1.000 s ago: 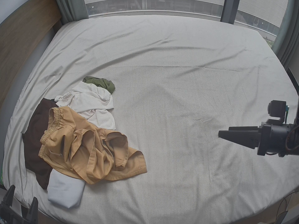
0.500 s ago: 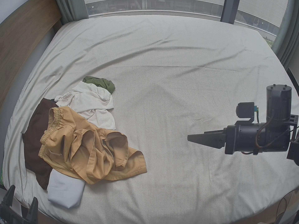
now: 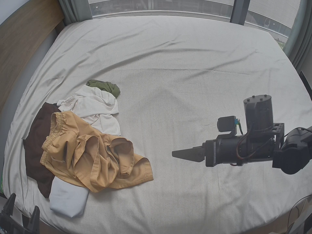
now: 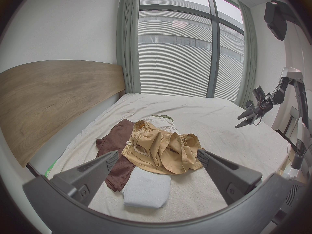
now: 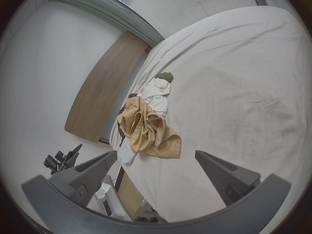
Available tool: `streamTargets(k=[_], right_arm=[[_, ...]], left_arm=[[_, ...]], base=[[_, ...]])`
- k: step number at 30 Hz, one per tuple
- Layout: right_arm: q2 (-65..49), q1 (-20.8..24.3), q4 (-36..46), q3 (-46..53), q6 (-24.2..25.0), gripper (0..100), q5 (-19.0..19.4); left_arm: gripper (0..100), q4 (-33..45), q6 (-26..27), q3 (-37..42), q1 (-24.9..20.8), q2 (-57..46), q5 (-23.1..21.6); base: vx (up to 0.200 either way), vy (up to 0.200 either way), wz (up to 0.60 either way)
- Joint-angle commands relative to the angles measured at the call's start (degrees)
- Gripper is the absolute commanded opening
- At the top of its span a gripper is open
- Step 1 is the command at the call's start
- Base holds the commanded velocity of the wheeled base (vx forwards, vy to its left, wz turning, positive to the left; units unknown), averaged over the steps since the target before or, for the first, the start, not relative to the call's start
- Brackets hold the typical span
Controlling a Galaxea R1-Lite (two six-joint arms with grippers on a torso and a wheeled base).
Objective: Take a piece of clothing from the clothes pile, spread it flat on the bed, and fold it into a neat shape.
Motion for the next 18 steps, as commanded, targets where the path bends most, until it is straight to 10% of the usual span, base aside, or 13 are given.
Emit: streamTargets(k=[1, 18], right_arm=[[4.3, 0.4, 0.0, -1.6, 0.0, 100, 0.1], [16.4, 4.5, -4.3, -5.1, -0.5, 100, -3.6]], left_arm=[[100, 0.0, 0.0, 1.0, 0.0, -0.9, 0.0], [100, 0.0, 0.0, 1.0, 0.0, -0.9, 0.0]], base=[[0.0, 0.0, 0.0], [0.0, 0.0, 0.0]])
